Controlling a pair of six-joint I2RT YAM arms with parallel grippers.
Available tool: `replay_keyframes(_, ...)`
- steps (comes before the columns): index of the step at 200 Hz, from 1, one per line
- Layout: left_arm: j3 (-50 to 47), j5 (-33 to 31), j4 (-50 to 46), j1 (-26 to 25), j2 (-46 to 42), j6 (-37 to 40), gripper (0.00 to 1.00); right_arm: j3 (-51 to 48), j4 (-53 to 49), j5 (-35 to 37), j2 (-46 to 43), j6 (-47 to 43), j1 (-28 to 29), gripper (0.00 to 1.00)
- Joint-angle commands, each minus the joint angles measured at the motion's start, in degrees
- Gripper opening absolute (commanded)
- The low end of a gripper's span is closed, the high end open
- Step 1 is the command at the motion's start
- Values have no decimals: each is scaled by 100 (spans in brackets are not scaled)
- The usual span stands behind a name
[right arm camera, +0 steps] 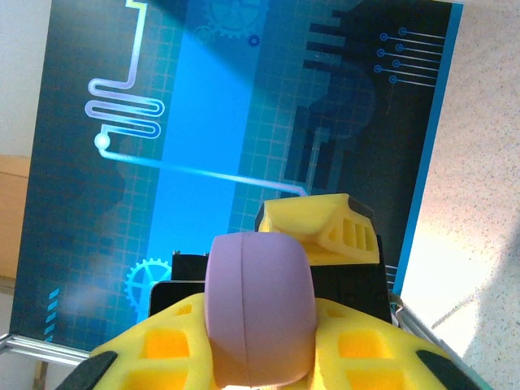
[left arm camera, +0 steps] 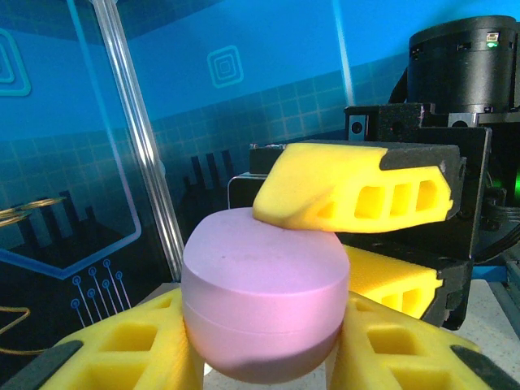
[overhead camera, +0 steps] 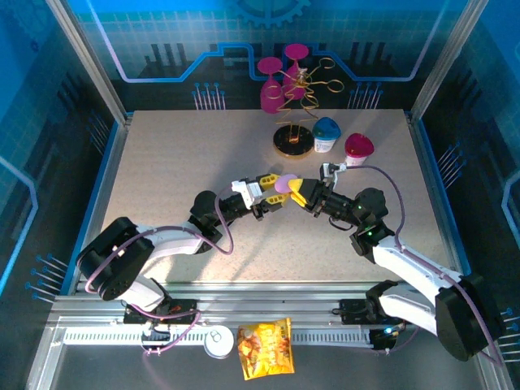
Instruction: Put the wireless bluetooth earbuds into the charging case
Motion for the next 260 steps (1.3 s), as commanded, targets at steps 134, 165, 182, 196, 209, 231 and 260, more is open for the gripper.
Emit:
replay_keyframes(134, -122, 966, -1030, 752, -792, -1539, 22, 1449, -5597, 1168, -1507, -6168, -145, 89)
replay_keyframes(165, -129, 1367, -1193, 791, -819, -1619, 22, 1896, -5948, 1300, -1143, -6948, 124, 91)
replay_keyframes(182, -89, 1535, -1213, 799, -806, -1717, 22, 2080, -5946, 1388, -926, -7103, 314, 91)
replay_keyframes(196, -78, 1610, -1172, 800, -788, -1743, 22, 2190, -5928, 1475, -776, -7168, 447, 91)
replay_keyframes(209, -79, 1652, -1126, 801, -779, -1742, 22, 2258, -5909, 1560, -661, -7143, 486, 90)
replay_keyframes(231, -52, 1732, -1131, 803, -779, -1794, 22, 2343, -5939, 1641, -541, -7133, 510, 89)
replay_keyframes(260, 0, 1930, -1147, 804, -787, -1790, 21, 2379, -5909, 1931, -495, -7091, 511, 88)
